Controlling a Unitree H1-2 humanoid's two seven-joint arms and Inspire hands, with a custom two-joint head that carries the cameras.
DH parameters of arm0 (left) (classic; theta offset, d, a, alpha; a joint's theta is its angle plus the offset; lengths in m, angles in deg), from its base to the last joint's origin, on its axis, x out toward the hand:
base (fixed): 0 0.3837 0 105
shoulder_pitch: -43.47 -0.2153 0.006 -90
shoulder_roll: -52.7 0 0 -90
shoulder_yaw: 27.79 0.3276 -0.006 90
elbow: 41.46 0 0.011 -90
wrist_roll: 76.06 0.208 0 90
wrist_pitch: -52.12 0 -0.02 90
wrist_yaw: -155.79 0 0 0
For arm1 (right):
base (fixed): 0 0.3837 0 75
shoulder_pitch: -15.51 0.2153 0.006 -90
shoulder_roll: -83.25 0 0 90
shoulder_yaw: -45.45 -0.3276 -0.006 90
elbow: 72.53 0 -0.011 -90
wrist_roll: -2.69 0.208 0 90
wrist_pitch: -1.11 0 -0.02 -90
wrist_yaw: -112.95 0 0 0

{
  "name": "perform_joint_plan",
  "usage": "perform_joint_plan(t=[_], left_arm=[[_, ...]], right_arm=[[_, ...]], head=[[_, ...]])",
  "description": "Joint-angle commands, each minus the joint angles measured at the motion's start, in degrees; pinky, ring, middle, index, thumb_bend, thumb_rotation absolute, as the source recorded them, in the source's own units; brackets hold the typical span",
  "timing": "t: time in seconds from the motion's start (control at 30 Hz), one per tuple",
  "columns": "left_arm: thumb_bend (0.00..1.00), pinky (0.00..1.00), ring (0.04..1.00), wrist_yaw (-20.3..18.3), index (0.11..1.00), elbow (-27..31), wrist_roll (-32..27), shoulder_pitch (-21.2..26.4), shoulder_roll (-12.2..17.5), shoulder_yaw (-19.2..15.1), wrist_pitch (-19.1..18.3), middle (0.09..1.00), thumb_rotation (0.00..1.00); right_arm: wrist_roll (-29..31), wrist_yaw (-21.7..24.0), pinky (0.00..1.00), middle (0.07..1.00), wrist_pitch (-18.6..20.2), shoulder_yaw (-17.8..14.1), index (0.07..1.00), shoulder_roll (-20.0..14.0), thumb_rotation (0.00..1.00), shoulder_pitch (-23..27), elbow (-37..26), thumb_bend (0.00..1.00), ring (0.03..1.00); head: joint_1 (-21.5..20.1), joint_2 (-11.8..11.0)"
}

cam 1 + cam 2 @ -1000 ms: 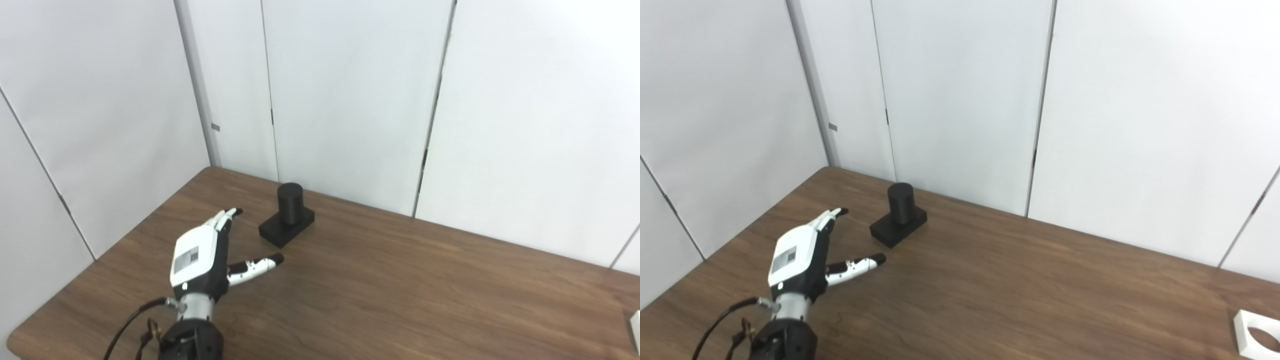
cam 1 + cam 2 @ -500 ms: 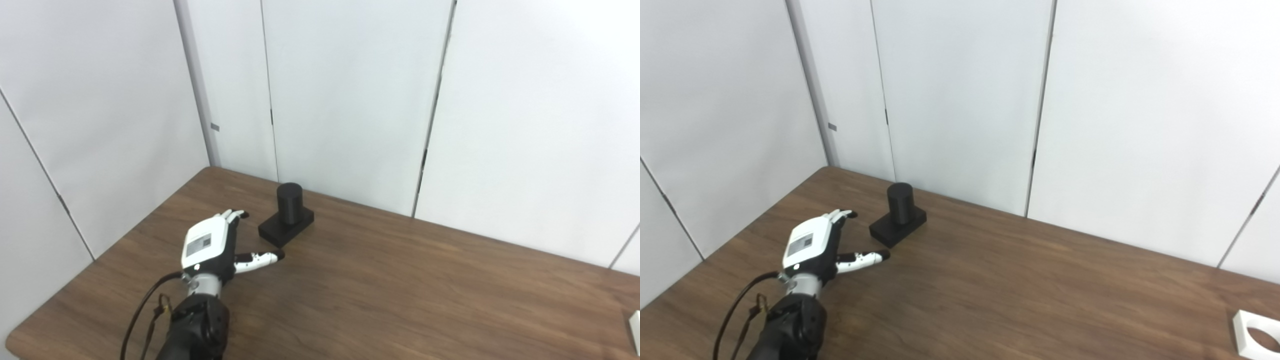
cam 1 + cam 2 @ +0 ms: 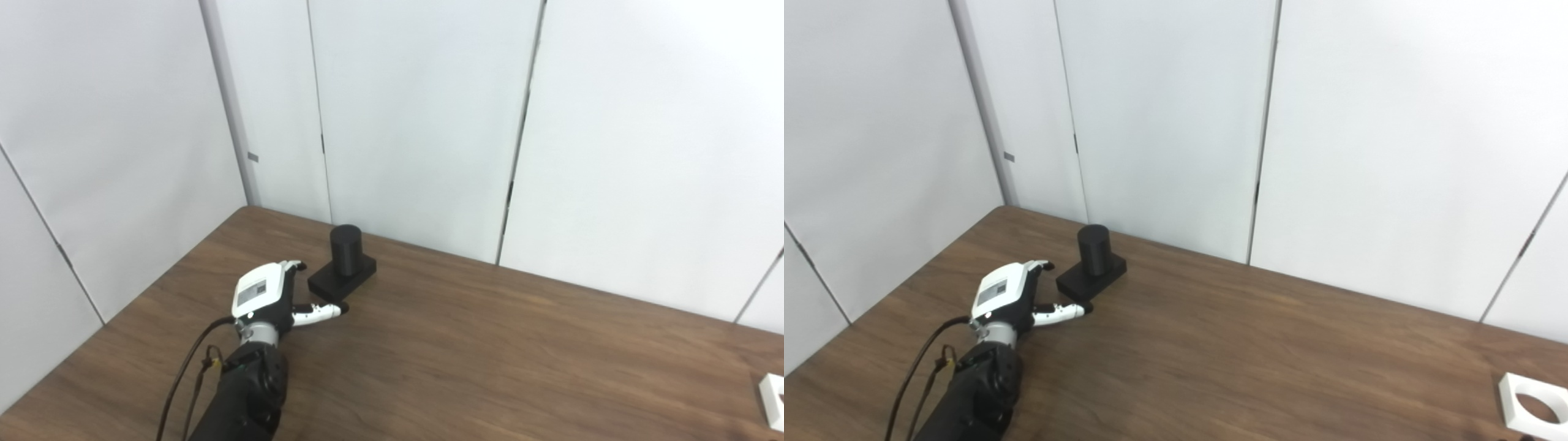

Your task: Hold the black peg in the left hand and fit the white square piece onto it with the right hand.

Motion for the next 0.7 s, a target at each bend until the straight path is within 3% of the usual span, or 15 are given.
perform_joint_plan(t=[0.0, 0.23, 0.67], left_arm=[[1.00, 0.92, 0.923, 2.00, 0.839, -0.32, 0.32, 3.22, 2.21, 0.12, 0.01, 0.913, 0.61], [1.00, 0.90, 0.917, 2.46, 0.835, -4.61, -0.25, 5.82, 2.70, 1.25, 0.16, 0.905, 0.58], [1.00, 0.87, 0.913, 3.00, 0.838, -11.28, -3.19, 9.85, 4.12, 4.89, 0.91, 0.909, 0.55]], right_arm=[[-0.09, -0.30, 0.91, 0.942, -1.38, 0.69, 0.981, 0.07, 0.99, -4.11, -1.78, 0.66, 0.965], [-0.59, -0.61, 0.87, 0.926, -1.90, 0.95, 0.963, 0.07, 0.98, -4.00, -1.69, 0.67, 0.942], [-0.99, -0.91, 0.88, 0.929, -1.90, 1.27, 0.958, 0.07, 0.98, -4.18, -2.07, 0.66, 0.947]], head=[[0.03, 0.05], [-0.41, 0.35], [-1.21, 1.38]])
